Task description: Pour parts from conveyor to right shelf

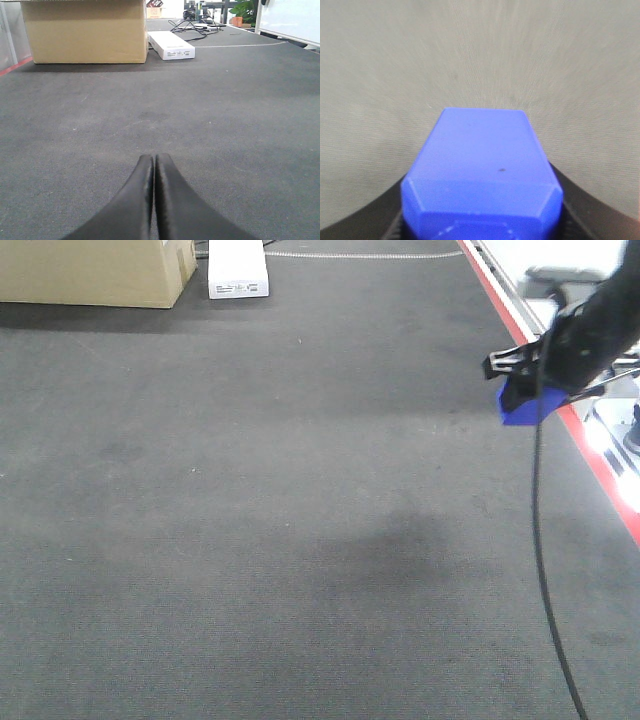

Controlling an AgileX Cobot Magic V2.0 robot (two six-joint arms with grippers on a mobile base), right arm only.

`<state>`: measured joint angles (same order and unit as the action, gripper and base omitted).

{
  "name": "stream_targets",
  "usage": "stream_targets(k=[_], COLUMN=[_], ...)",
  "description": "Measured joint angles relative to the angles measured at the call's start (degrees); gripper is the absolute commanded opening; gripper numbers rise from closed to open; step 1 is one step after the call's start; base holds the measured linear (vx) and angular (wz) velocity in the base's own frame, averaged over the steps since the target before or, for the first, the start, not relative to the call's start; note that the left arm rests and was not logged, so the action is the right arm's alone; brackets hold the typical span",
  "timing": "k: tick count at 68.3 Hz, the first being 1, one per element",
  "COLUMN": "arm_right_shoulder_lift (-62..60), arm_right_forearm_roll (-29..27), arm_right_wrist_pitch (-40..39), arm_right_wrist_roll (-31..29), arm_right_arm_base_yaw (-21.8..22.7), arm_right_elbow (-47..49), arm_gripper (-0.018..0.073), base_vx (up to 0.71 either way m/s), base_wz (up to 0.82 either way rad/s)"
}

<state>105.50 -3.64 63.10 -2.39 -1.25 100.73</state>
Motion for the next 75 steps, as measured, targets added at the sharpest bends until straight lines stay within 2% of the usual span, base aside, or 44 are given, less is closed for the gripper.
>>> stream_targets(k=[23,38,56,75], arm_right_shoulder_lift=[-31.6,-54.4,-76.4,-93.8], arm_right_forearm_roll=[-0.1,-0.1,0.0,0.0], arm_right_wrist_pitch=[-21.5,-31.5,-33.5,-33.5], arm_right_wrist_roll=[-2.5,-2.6,-2.6,-4.4], arm_right_arm_base_yaw=[0.0,0.0,0.0,0.0], arm_right_elbow=[-33.3,-51.2,-67.5,-75.9], arm_gripper=[-0.0006,-0.0006,-0.0006,-0.0006], base_vx=[0.00,0.00,0.00,0.00], base_wz=[0.00,0.00,0.00,0.00])
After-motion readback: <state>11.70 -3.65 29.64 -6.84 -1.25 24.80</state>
